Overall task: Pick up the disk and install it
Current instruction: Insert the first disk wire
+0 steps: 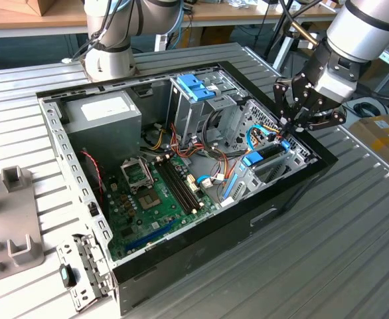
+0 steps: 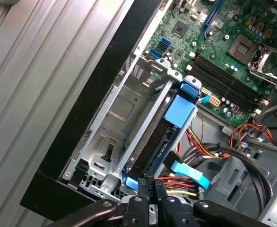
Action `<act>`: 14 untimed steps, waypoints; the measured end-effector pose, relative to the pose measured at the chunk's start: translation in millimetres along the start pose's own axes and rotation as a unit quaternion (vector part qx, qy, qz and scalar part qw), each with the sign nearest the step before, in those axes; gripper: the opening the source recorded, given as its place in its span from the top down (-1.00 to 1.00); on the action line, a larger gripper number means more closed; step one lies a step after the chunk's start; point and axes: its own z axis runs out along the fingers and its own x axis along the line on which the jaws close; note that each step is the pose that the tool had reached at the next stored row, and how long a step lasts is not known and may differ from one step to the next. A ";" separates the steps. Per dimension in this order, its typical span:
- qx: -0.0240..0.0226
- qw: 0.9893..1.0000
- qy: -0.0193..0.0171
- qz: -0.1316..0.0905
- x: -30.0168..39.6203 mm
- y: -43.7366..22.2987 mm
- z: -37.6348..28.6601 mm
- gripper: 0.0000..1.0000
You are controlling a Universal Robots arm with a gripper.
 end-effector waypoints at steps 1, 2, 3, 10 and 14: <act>0.000 1.000 0.000 0.003 0.0 0.0 0.0 0.66; 0.000 1.000 0.000 0.005 0.0 0.0 0.0 0.66; 0.000 1.000 0.000 0.006 0.0 0.0 0.0 0.66; 0.001 1.000 0.001 0.019 0.0 0.0 0.0 0.66; 0.001 1.000 0.001 0.024 0.0 0.0 0.0 0.66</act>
